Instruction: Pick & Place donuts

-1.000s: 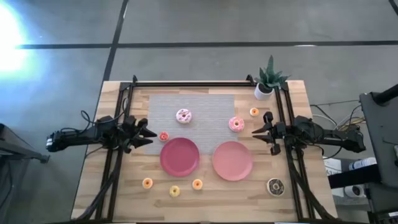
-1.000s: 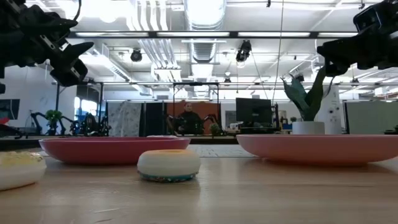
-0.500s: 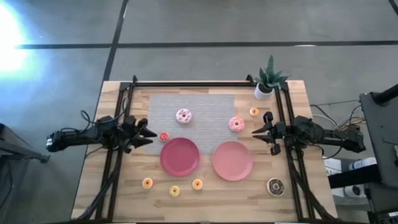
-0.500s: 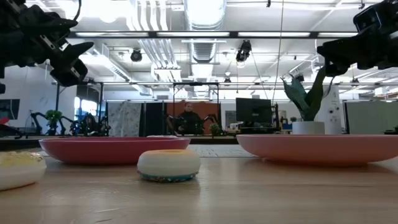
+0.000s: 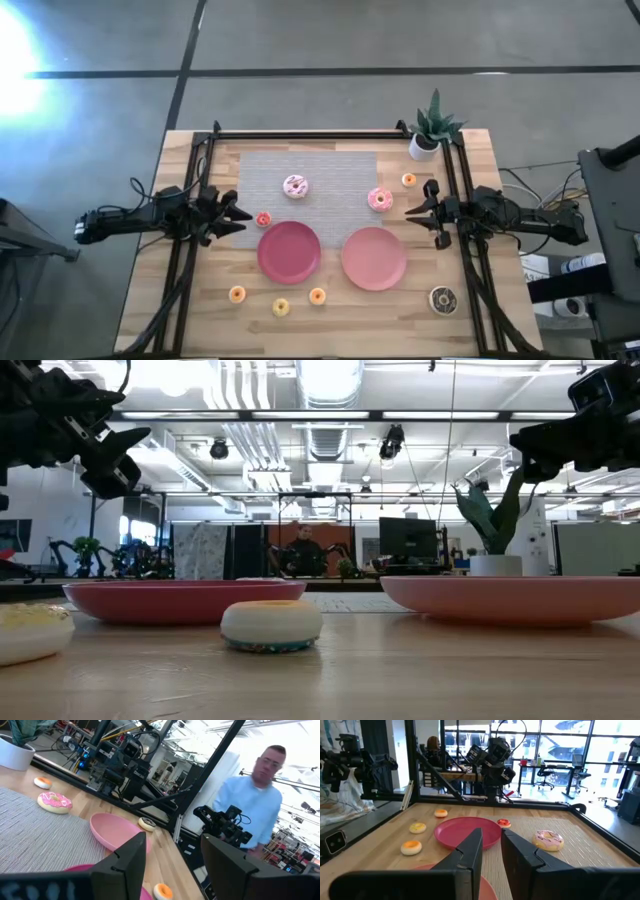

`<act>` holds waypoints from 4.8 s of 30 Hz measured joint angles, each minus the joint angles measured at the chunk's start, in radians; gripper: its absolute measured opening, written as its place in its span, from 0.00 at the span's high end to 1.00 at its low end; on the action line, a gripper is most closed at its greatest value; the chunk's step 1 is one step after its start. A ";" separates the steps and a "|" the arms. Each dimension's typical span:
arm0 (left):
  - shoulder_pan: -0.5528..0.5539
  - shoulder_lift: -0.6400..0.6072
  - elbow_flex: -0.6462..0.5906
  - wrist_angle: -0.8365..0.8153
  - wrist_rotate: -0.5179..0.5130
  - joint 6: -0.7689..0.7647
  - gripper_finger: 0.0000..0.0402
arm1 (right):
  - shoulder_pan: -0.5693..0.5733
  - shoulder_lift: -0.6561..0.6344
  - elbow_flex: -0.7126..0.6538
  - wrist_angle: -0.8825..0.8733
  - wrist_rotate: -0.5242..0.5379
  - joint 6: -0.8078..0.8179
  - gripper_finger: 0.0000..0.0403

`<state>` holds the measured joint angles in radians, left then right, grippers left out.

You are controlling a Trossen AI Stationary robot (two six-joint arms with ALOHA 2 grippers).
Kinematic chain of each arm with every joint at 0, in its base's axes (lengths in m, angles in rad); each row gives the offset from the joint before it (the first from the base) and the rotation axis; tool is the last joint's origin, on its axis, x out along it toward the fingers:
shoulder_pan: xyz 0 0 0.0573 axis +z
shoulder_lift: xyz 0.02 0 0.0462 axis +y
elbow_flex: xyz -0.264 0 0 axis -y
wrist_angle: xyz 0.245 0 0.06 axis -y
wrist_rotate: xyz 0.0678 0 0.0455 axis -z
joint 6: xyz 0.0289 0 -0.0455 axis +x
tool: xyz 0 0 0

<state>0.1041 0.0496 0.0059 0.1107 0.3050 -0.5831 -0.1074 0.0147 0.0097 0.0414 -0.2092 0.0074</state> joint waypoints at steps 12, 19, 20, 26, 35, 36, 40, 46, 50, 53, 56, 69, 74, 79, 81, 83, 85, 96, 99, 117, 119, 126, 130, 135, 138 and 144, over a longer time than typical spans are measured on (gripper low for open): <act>0.000 0.000 0.000 0.000 0.000 0.000 0.59 | 0.000 0.000 0.000 0.000 -0.004 0.743 0.84; 0.000 0.000 0.000 0.000 0.000 0.000 0.59 | 0.000 0.007 0.000 -0.008 0.122 1.217 0.84; 0.000 0.000 0.000 0.000 0.000 0.000 0.59 | 0.000 0.007 0.000 -0.008 0.138 1.226 0.84; 0.000 0.000 0.000 0.000 0.000 0.000 0.59 | 0.000 0.006 0.000 0.001 0.180 1.284 0.84; 0.000 0.000 0.000 0.000 0.000 0.000 0.59 | 0.008 0.081 0.000 0.207 0.274 1.366 0.84; 0.000 0.000 0.000 0.000 0.000 0.000 0.59 | 0.016 0.115 0.001 0.247 0.240 1.376 0.84; 0.000 0.000 0.000 0.000 0.000 0.000 0.59 | 0.079 0.316 0.112 0.079 0.163 1.406 0.82; 0.000 0.000 0.000 0.000 0.000 0.000 0.59 | 0.231 0.685 0.453 -0.621 0.067 1.240 0.81; 0.000 0.000 0.000 0.000 0.000 0.000 0.59 | 0.367 0.870 0.657 -0.892 0.010 1.198 0.79; 0.000 0.000 0.000 0.000 0.000 0.000 0.59 | 0.476 0.970 0.770 -1.033 -0.001 1.141 0.76; 0.000 0.000 0.000 0.000 0.000 0.000 0.59 | 0.603 1.039 0.833 -1.096 -0.002 1.115 0.70; 0.000 0.000 0.000 0.000 0.000 0.000 0.59 | 0.978 1.281 0.827 -1.052 0.026 1.004 0.42; 0.000 0.001 0.000 0.000 0.000 0.000 0.59 | 1.003 1.335 0.778 -0.996 0.025 0.963 0.42; 0.000 0.001 0.000 0.000 0.000 0.000 0.59 | 0.995 1.312 0.728 -0.901 0.047 0.987 0.44; 0.000 0.001 0.000 0.000 0.000 0.000 0.59 | 0.995 1.301 0.708 -0.865 0.044 0.989 0.44; 0.000 0.001 0.000 0.000 0.000 0.000 0.59 | 0.995 1.295 0.686 -0.847 0.045 1.008 0.44; 0.000 0.001 0.000 0.000 0.000 0.000 0.59 | 0.995 1.296 0.664 -0.822 0.051 1.018 0.44; 0.000 0.001 0.000 0.000 0.000 0.000 0.59 | 0.990 1.363 0.611 -0.728 0.047 1.008 0.47; 0.000 0.001 0.000 0.000 0.000 0.000 0.59 | 0.980 1.373 0.611 -0.711 0.039 1.016 0.55; 0.000 0.001 0.000 0.000 0.000 0.000 0.59 | 0.607 1.231 0.815 -0.680 0.266 1.048 0.95; 0.000 0.001 0.000 0.000 0.000 0.000 0.59 | 0.522 1.251 0.828 -0.683 0.281 1.031 0.95; 0.000 0.001 0.000 0.000 0.000 0.000 0.59 | 0.359 1.410 0.834 -0.663 0.126 0.921 0.90; 0.000 0.001 0.000 0.000 0.000 0.000 0.59 | 0.367 1.488 0.834 -0.698 0.081 0.900 0.85; 0.000 0.001 0.000 0.000 0.000 0.000 0.59 | 0.387 1.545 0.839 -0.689 0.081 0.901 0.76; 0.000 0.001 0.000 0.000 0.000 0.000 0.59 | 0.405 1.547 0.859 -0.689 0.093 0.890 0.69; 0.000 0.001 0.000 0.000 0.000 0.000 0.59 | 0.436 1.509 0.890 -0.717 0.196 0.861 0.51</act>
<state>0.1043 0.0505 0.0059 0.1105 0.3053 -0.5831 0.3283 1.5234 0.8994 -0.6759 -0.0136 0.8685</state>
